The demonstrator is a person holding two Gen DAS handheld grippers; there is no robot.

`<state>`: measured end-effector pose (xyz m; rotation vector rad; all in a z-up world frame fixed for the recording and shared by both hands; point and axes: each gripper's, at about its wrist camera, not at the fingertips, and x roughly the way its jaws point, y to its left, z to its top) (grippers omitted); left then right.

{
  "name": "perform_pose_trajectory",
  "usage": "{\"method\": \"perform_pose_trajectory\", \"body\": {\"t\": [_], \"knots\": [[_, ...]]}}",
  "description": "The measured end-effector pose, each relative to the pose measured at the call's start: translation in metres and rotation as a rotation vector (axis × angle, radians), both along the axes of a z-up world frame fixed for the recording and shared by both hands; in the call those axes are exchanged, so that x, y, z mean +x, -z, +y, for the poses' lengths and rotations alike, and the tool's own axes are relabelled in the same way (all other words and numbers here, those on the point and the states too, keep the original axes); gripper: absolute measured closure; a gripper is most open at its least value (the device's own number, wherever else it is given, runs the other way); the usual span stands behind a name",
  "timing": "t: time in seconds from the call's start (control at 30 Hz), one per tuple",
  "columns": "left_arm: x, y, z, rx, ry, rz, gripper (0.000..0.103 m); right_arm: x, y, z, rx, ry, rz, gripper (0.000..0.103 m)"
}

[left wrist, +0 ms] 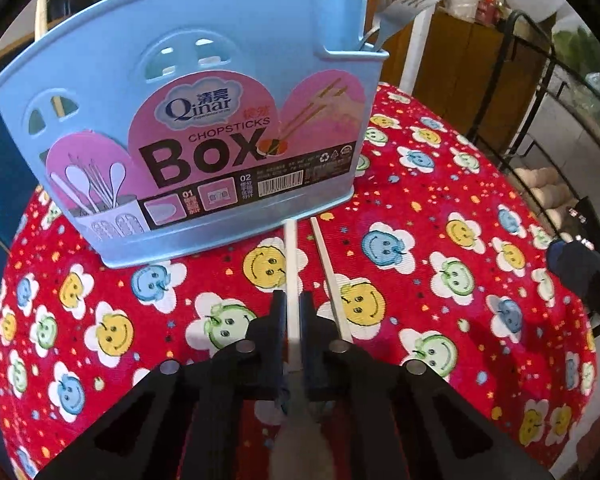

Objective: Organize utensils
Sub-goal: 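Close the left tool on the wooden spoon handle and lift it, then grasp a wooden chopstick with the right tool while the left tool holds the spoon raised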

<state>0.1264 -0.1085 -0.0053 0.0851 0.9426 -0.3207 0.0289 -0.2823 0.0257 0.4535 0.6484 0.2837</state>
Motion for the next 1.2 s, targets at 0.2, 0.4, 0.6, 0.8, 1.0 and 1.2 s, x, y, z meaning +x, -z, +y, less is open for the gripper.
{"method": "perform_pose_trajectory", "body": {"t": [0.2, 0.4, 0.6, 0.8, 1.0, 1.2], "knots": [[-0.015, -0.006, 0.015, -0.05, -0.006, -0.004, 0.097, 0.0, 0.002, 0.0, 0.006, 0.0, 0.01, 0.073], [-0.035, -0.02, 0.035, -0.109, -0.02, -0.039, 0.097, 0.001, 0.001, 0.008, -0.008, -0.015, 0.017, 0.073], [-0.045, -0.033, 0.062, -0.176, -0.071, -0.066, 0.097, 0.004, 0.001, 0.021, -0.026, -0.04, 0.03, 0.073], [-0.05, -0.044, 0.088, -0.207, -0.119, -0.104, 0.097, 0.01, 0.004, 0.038, -0.047, -0.078, 0.057, 0.073], [-0.053, -0.051, 0.112, -0.226, -0.155, -0.131, 0.097, 0.023, 0.011, 0.056, -0.054, -0.126, 0.112, 0.073], [-0.054, -0.052, 0.127, -0.258, -0.179, -0.144, 0.098, 0.042, 0.021, 0.078, -0.082, -0.18, 0.183, 0.073]]}}
